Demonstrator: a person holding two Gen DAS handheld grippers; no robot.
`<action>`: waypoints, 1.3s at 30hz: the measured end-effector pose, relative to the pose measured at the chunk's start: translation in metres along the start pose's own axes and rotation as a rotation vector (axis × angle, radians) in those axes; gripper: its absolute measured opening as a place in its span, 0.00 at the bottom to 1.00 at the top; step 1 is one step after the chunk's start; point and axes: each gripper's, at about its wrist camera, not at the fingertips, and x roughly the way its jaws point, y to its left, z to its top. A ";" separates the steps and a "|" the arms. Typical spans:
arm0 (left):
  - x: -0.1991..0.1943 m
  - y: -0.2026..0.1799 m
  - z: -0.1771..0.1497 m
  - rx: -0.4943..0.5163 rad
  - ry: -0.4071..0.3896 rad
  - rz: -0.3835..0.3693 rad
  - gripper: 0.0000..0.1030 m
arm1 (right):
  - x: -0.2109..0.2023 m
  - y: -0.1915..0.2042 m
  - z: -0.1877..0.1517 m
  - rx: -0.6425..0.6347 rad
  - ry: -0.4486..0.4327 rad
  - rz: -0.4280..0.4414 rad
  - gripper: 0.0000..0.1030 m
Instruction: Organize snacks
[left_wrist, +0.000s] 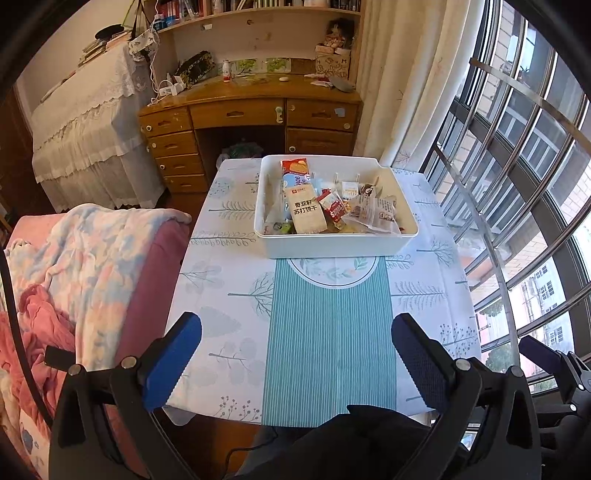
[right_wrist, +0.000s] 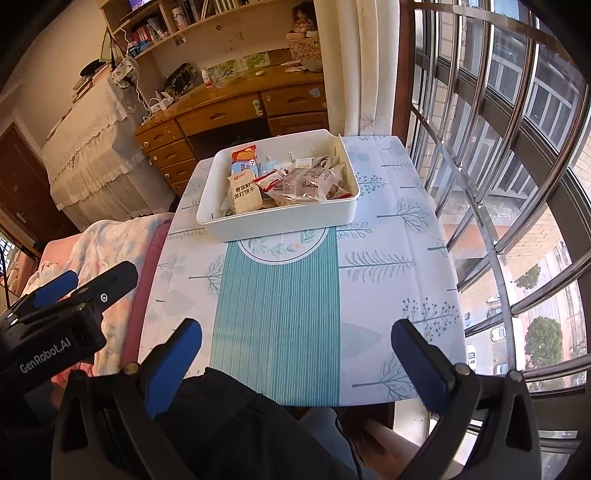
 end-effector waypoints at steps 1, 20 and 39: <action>0.000 0.000 0.000 0.001 0.001 -0.001 0.99 | 0.000 0.000 0.000 0.001 0.000 -0.002 1.00; 0.002 -0.002 -0.009 0.009 0.024 -0.017 0.99 | 0.000 0.001 -0.011 -0.008 0.025 -0.021 1.00; 0.003 -0.001 -0.012 -0.001 0.034 -0.019 0.99 | 0.003 0.003 -0.013 -0.013 0.046 -0.018 1.00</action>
